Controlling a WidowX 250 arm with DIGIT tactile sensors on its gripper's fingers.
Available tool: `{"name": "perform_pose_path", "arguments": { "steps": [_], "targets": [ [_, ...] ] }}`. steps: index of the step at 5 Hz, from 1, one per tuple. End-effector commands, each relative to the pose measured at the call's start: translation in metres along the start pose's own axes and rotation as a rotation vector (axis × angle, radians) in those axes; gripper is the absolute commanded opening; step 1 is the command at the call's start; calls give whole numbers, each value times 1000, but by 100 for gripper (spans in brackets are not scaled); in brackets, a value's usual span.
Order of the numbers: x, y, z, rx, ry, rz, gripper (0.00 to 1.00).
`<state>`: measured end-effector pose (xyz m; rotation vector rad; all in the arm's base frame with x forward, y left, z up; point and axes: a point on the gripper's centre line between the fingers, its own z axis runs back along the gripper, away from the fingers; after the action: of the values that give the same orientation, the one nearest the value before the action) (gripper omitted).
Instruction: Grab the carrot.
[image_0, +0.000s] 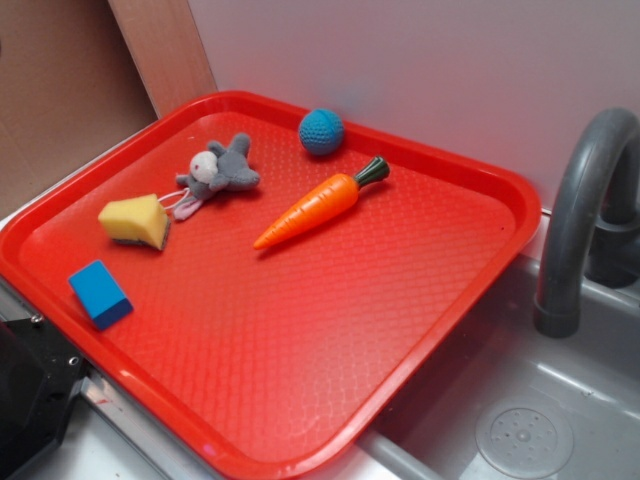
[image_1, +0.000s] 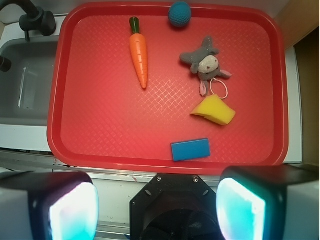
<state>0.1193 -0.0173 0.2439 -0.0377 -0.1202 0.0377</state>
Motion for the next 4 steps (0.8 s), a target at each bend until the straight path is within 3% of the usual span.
{"name": "perform_pose_path", "arguments": {
  "steps": [1,4],
  "targets": [
    [0,0,0,0,0,0,100],
    [13,-1,0,-10,7,19,100]
  ]
}}
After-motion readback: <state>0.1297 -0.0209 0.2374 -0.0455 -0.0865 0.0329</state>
